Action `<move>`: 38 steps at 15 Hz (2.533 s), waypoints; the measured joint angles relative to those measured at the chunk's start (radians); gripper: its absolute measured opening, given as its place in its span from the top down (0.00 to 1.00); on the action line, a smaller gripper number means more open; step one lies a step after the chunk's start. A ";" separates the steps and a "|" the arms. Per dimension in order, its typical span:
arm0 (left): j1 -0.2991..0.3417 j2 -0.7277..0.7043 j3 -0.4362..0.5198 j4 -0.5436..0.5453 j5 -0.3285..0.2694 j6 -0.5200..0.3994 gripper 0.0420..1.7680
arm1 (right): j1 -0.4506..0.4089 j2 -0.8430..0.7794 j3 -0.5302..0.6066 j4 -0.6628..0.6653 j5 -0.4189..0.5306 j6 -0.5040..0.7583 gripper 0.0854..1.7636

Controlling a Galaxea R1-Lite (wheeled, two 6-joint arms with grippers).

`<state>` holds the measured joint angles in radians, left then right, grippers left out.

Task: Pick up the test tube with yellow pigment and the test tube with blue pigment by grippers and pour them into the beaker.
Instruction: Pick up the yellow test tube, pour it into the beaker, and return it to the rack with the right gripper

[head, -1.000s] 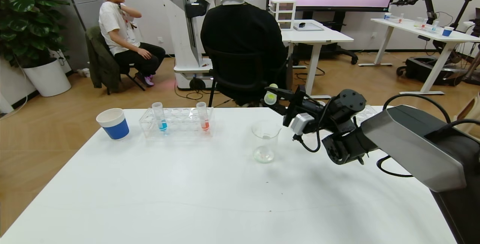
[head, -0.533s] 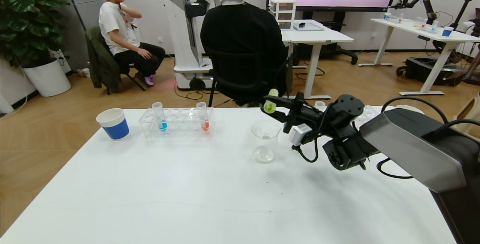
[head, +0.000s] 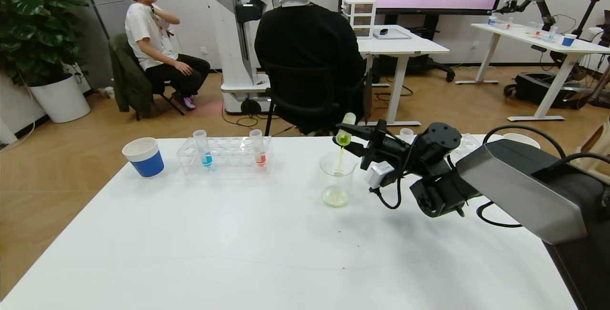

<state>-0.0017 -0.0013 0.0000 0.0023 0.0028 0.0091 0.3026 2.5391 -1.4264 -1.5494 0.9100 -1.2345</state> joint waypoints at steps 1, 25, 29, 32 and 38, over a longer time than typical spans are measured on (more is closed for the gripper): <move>0.000 0.000 0.000 0.000 0.000 0.000 0.01 | -0.003 0.004 -0.001 0.002 0.000 -0.013 0.74; 0.000 0.000 0.000 0.000 0.000 0.000 0.01 | 0.005 -0.006 -0.025 0.044 -0.038 -0.286 0.74; 0.000 0.000 0.000 0.000 0.000 0.000 0.01 | 0.014 -0.032 0.001 0.043 -0.055 -0.167 0.74; 0.000 0.000 0.000 0.000 0.000 0.000 0.01 | 0.037 -0.090 0.048 0.003 -0.123 0.034 0.74; 0.000 0.000 0.000 0.000 0.000 0.000 0.01 | 0.040 -0.233 0.150 -0.013 -0.282 0.386 0.74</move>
<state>-0.0017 -0.0013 0.0000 0.0028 0.0023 0.0089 0.3423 2.3062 -1.2762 -1.5619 0.6277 -0.8481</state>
